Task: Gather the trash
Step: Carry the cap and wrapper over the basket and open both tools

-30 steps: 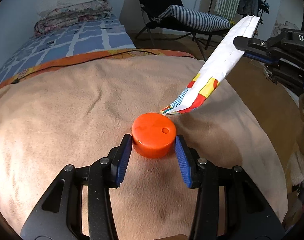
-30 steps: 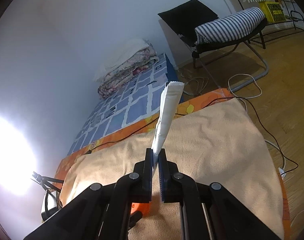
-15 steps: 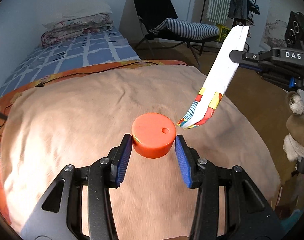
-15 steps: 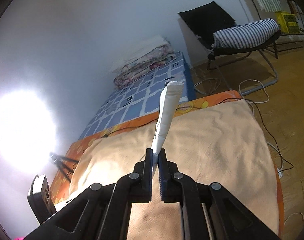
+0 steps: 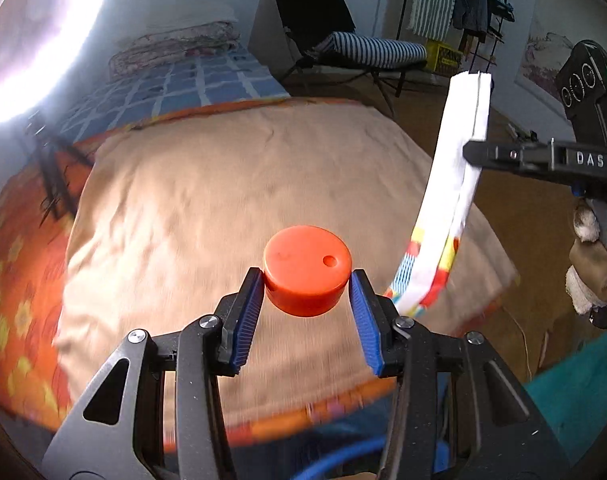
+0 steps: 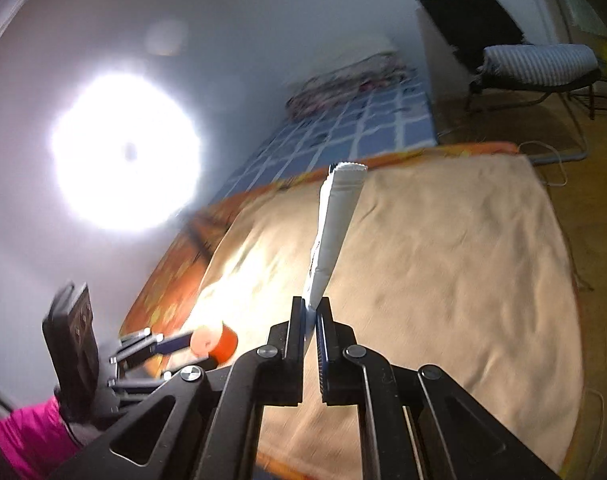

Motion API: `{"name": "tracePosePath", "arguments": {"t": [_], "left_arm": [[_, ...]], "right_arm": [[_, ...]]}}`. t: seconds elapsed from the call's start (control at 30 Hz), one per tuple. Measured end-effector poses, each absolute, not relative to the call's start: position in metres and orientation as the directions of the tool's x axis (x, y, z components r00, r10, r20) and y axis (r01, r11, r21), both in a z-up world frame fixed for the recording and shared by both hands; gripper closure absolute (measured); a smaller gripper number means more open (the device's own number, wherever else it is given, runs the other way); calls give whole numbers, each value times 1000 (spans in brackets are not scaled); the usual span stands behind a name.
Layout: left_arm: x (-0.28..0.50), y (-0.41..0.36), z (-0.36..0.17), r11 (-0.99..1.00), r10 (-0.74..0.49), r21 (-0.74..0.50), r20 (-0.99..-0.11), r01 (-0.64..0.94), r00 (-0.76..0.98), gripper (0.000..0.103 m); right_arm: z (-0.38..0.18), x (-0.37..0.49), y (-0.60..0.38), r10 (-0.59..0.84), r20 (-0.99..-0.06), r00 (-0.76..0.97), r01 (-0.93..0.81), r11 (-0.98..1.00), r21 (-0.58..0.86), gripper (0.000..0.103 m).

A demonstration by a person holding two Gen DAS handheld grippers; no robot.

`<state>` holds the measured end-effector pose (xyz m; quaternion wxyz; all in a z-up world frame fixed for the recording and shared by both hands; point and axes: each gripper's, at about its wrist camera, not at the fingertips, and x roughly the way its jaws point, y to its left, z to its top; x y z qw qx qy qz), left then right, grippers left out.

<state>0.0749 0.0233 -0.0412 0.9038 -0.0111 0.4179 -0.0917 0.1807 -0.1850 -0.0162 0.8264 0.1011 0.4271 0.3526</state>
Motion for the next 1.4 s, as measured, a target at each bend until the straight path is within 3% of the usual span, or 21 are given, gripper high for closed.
{"name": "tracePosePath", "arguments": {"t": [0.27, 0.63, 1.4], "left_arm": [[-13, 17, -44, 981, -180, -98, -777, 167, 604, 58], [-83, 12, -90, 978, -207, -154, -832, 145, 514, 58], [-126, -32, -191, 956, -226, -163, -938, 242, 263, 58]], "right_arm": [[-46, 78, -167, 683, -707, 184, -560, 664, 495, 100], [-131, -13, -149, 613, -789, -31, -549, 649, 526, 100], [-219, -56, -121, 466, -876, -125, -569, 690, 448, 100]]}}
